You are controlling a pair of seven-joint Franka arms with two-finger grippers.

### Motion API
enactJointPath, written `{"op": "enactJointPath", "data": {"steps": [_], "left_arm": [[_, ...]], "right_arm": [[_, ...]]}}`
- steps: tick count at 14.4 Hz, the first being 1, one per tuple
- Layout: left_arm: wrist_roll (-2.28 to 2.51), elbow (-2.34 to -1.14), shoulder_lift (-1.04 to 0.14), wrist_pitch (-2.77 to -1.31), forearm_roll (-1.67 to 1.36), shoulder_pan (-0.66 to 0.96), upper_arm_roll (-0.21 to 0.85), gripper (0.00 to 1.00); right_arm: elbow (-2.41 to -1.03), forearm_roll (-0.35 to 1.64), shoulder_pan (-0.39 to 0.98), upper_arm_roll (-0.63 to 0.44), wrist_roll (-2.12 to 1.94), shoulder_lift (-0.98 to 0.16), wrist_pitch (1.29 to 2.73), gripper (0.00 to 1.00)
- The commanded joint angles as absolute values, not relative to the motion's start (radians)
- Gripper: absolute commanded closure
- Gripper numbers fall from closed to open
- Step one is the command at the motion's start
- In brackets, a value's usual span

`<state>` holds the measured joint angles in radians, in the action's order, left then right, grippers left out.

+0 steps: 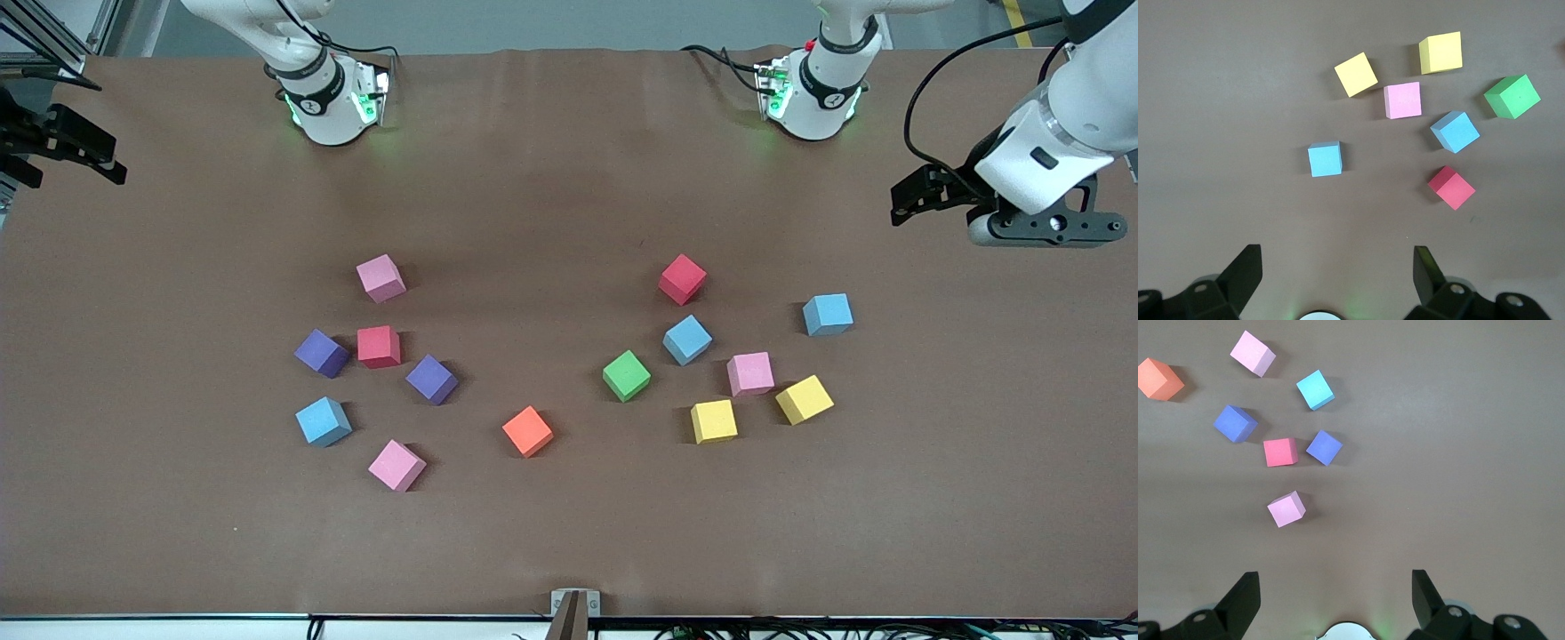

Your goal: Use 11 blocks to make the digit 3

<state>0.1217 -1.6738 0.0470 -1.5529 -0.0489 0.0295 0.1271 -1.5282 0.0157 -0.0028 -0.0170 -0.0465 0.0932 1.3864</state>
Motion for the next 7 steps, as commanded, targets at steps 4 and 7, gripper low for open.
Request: {"op": "enactJointPath", "data": {"steps": [4,7], "left_arm": [[0.13,-1.664,0.008,-1.532,-0.071,0.029,0.176,0.0],[0.138,-1.715,-0.005,-1.557,-0.071,0.028,0.231,0.0]], "right_arm": [[-1.537,0.032,-0.011,-0.021,-0.011,0.098,1.382,0.0],[-1.532,0.031,-0.009,-0.02,-0.021,0.098,1.397,0.0]]}}
